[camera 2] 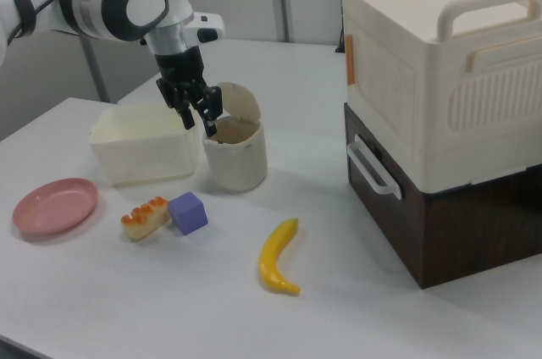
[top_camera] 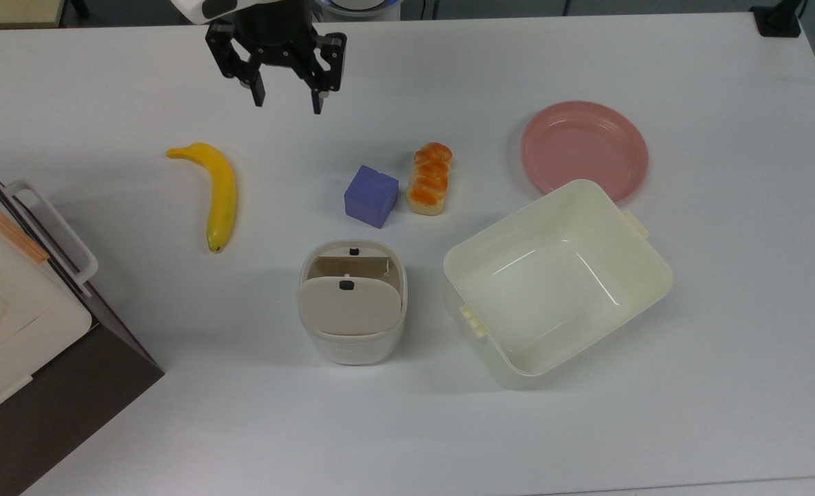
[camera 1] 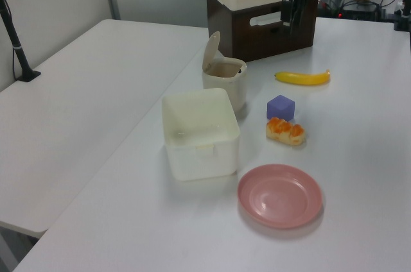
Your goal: Close the trash can
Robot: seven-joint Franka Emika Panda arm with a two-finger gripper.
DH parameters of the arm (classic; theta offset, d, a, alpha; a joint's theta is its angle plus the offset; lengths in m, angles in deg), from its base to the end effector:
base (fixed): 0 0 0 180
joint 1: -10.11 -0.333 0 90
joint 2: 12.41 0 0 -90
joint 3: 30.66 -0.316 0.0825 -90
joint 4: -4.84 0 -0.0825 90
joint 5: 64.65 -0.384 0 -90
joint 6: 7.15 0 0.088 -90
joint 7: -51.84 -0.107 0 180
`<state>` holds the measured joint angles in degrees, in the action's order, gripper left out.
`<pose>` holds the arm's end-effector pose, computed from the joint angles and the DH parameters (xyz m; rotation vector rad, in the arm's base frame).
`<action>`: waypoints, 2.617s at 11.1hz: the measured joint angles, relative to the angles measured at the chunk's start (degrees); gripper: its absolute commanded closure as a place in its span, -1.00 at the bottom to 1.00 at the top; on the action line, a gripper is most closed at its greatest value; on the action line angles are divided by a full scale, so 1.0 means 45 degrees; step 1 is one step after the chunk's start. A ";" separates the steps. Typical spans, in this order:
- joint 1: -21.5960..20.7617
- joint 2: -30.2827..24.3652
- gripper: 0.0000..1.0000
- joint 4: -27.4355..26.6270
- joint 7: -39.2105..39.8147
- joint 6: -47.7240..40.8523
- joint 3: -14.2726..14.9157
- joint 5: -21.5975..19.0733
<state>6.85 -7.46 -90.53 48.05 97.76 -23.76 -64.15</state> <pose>0.5971 -0.0361 0.5538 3.1140 -0.1979 0.1261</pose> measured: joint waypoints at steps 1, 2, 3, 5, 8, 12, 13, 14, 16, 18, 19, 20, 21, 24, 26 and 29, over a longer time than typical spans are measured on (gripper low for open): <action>0.0000 0.0006 0.53 0.0000 0.0075 0.0160 0.0000 -0.0023; -0.0001 0.0011 0.53 0.0000 0.0196 0.0360 0.0000 -0.0174; 0.0000 0.0014 0.53 0.0000 0.0252 0.0657 0.0000 -0.0421; -0.0001 0.0092 0.54 -0.0005 0.0275 0.2026 0.0000 -0.0564; -0.0070 0.0488 0.63 0.0214 0.0274 0.4820 -0.0003 -0.0782; -0.1126 0.2057 0.78 0.1341 -0.0692 0.7832 -0.0015 -0.0790; -0.1389 0.2474 0.78 0.1753 -0.0810 0.8215 0.0132 -0.0777; -0.1635 0.2832 0.78 0.2174 -0.0917 0.8492 0.0434 -0.0777; -0.1829 0.3242 0.78 0.2675 -0.0978 0.8846 0.0827 -0.0753; -0.1835 0.3633 0.78 0.2727 -0.0979 0.9288 0.0899 -0.0736; -0.1844 0.3906 0.78 0.2728 -0.0979 0.9335 0.0899 -0.0710; -0.1850 0.4192 0.78 0.2727 -0.0981 0.9342 0.0899 -0.0612; -0.1856 0.4441 0.78 0.2723 -0.0983 0.9345 0.0899 -0.0456; -0.1922 0.4691 0.78 0.2438 -0.0831 0.8495 0.0899 -0.0329; -0.1942 0.4643 0.78 0.2426 -0.0216 0.6940 0.0905 -0.0333; -0.1938 0.4635 0.78 0.2019 0.0669 0.5984 0.0932 -0.0517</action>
<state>-1.87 13.40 -81.45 51.05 124.69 -19.56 -66.47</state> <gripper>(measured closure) 0.885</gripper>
